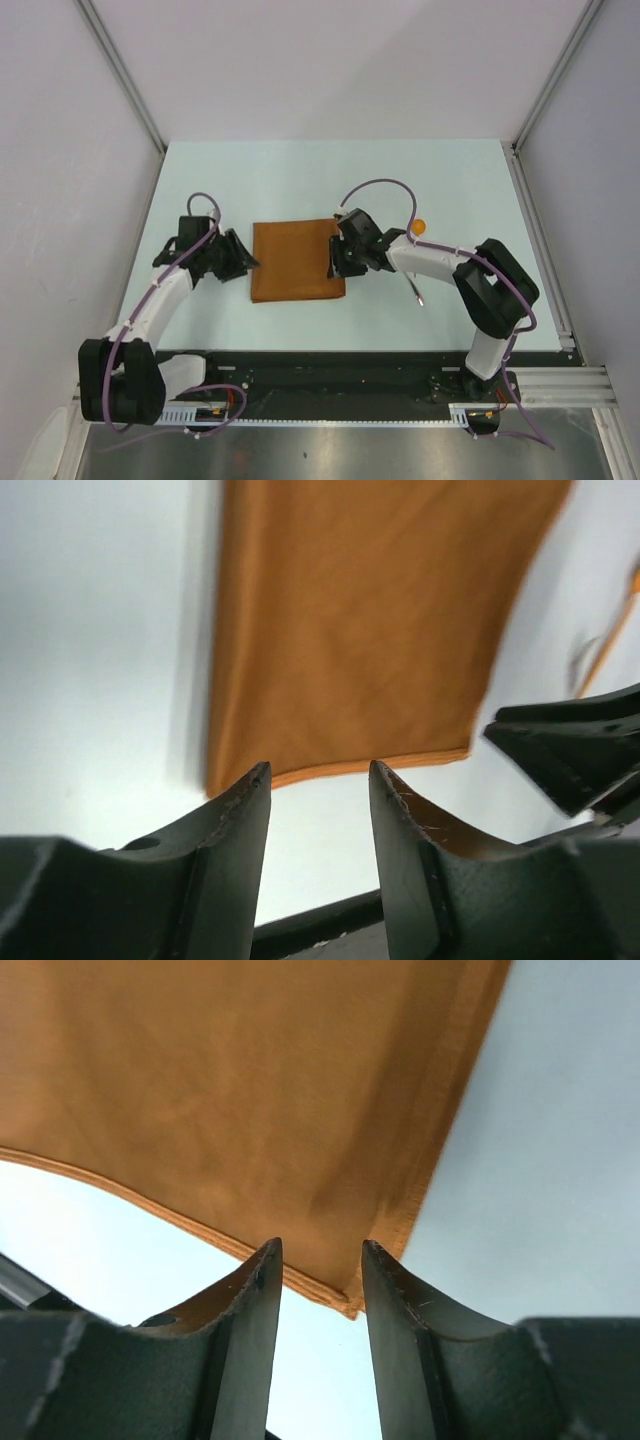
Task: Fold the napkin into a case and place the utensils inside
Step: Smooth out the square-folded napkin at the center of the board.
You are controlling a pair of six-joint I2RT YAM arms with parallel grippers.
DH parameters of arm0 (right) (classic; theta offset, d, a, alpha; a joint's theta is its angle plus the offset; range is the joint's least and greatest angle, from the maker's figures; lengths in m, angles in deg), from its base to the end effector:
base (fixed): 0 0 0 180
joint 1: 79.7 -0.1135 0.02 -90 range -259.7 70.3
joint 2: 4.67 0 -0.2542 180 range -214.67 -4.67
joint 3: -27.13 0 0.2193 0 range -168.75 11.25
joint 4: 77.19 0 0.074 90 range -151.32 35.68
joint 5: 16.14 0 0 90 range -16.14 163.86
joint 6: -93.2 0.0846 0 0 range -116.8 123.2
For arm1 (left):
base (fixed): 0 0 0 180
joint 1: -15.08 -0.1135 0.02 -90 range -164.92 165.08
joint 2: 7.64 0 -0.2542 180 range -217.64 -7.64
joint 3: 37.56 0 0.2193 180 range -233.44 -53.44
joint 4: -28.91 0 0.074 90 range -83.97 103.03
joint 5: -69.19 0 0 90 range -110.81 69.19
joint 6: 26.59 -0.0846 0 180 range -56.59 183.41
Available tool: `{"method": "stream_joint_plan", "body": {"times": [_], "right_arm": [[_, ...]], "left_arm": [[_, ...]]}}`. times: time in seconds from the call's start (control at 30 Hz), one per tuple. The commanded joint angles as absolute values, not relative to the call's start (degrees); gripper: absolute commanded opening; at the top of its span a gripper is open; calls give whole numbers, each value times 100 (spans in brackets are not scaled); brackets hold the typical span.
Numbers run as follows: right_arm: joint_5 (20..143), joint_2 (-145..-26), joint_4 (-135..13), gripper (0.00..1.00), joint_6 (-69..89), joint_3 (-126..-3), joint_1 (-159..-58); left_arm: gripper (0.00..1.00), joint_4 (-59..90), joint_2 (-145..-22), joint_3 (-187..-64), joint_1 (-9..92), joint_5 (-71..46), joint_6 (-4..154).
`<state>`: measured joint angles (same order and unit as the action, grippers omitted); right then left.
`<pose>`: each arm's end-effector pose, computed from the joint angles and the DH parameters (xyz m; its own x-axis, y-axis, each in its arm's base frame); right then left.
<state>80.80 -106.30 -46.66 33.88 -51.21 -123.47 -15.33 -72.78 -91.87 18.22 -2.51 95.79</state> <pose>0.2572 0.2605 0.1483 -0.8780 -0.1396 -0.4579 -0.3375 0.8590 0.3851 0.2151 -0.0384 0.1764 -0.8153 -0.4645 -0.3457 -0.2429 0.8163 -0.5240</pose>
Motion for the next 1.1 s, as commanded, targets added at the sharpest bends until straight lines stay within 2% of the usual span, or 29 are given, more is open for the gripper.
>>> {"method": "stream_joint_plan", "body": {"times": [0.0, 0.13, 0.23, 0.33, 0.43, 0.57, 0.7, 0.73, 0.77, 0.87, 1.03, 1.07], "right_arm": [[8123, -10364, -4443, 42, 3185, -5441, -12452], [8764, -10381, -5005, 35, 3466, -5108, -12304], [9046, -10338, -5463, 27, 3572, -4642, -12111], [9117, -10267, -5525, 26, 3414, -4413, -12031], [9187, -10241, -5595, 25, 3361, -4246, -11943], [8995, -10267, -5333, 17, 3317, -4429, -11969], [8512, -10241, -4858, 17, 3133, -4895, -12241], [8450, -10258, -4735, 17, 3098, -5044, -12285], [8449, -10267, -4725, 18, 3097, -5080, -12329], [8423, -10285, -4725, 20, 3124, -5115, -12373], [8362, -10320, -4699, 22, 3062, -5028, -12303], [8362, -10303, -4708, 22, 3071, -4958, -12277]], "left_arm": [[45, -1484, -7688, -9860, 1834, 316, 9320], [39, -1132, -8242, -10045, 1834, 529, 9443], [38, -1052, -8393, -10046, 1834, 494, 9435], [43, -1236, -8217, -9993, 1851, 83, 9277], [44, -1307, -8050, -9853, 1851, -25, 9127], [38, -1255, -7953, -9694, 1851, -121, 9100], [39, -1306, -8014, -9746, 1843, -332, 9127], [41, -1394, -8084, -9790, 1842, -428, 9127], [49, -1447, -8128, -9817, 1842, -534, 9127], [55, -1483, -8207, -9835, 1842, -684, 9127], [56, -1395, -8410, -9607, 1842, -728, 9179], [54, -1377, -8488, -9563, 1842, -763, 9197]]}}
